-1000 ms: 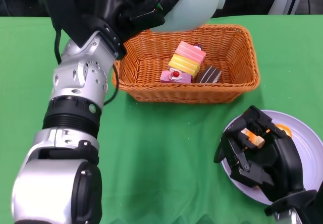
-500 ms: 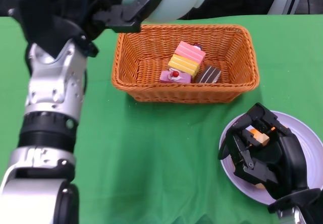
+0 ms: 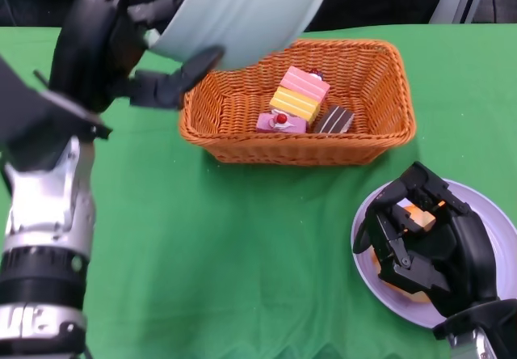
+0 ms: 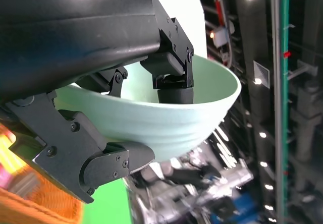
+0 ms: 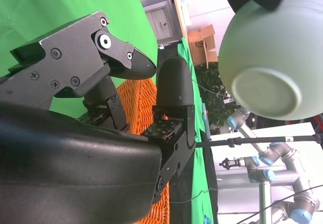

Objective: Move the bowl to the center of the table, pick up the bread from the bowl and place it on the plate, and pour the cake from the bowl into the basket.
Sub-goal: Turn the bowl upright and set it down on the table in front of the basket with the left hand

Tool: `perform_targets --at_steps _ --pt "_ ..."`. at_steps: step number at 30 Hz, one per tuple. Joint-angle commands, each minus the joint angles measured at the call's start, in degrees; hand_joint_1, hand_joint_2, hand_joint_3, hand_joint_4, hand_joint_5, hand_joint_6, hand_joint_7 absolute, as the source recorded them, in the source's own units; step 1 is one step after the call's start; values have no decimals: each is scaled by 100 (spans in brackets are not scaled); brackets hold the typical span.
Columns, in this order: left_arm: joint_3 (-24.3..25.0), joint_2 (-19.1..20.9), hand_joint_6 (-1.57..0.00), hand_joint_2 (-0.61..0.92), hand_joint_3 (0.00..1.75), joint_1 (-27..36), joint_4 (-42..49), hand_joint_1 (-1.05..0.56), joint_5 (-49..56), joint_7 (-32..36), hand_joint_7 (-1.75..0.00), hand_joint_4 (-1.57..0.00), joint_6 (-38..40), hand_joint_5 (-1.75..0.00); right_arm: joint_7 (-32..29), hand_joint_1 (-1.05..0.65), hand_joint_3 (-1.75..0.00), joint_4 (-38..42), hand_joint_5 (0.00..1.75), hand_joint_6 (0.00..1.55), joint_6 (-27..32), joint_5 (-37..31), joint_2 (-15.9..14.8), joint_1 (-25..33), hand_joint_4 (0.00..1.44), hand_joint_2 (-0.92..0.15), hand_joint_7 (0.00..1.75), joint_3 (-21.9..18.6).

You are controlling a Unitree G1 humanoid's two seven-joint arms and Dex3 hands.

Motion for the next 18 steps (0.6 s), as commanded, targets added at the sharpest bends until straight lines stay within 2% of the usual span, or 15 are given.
perform_targets --at_steps 1,7,11,13,15,18 --pt "48 246 -67 71 87 302 -259 -11 156 220 -153 -72 -541 -164 -47 -14 -102 -137 175 59 118 56 -118 -64 69 -58 144 -77" --pt "71 490 -66 68 94 654 68 -7 539 456 -149 -66 -1816 -162 -229 -15 -101 -200 175 58 265 6 -123 -92 69 -58 146 -79" --pt "297 573 -71 65 94 920 270 -6 1612 1300 -147 -74 -2740 -153 -244 -14 -100 -170 175 57 258 5 -133 -122 68 -60 145 -72" --pt "383 599 -73 65 85 1019 403 -5 2004 1652 -145 -76 -3160 -149 -224 -13 -100 -142 175 56 244 11 -150 -139 67 -61 145 -79" --pt "523 622 -73 67 80 1104 511 -6 2510 2031 -145 -77 -3562 -151 -232 -13 -100 -121 175 56 219 3 -153 -156 67 -60 145 -86" --pt "773 635 -72 70 82 1265 626 -7 3309 2580 -148 -75 -4109 -161 -254 -13 -101 -73 175 57 155 -17 -138 -190 68 -60 146 -102"
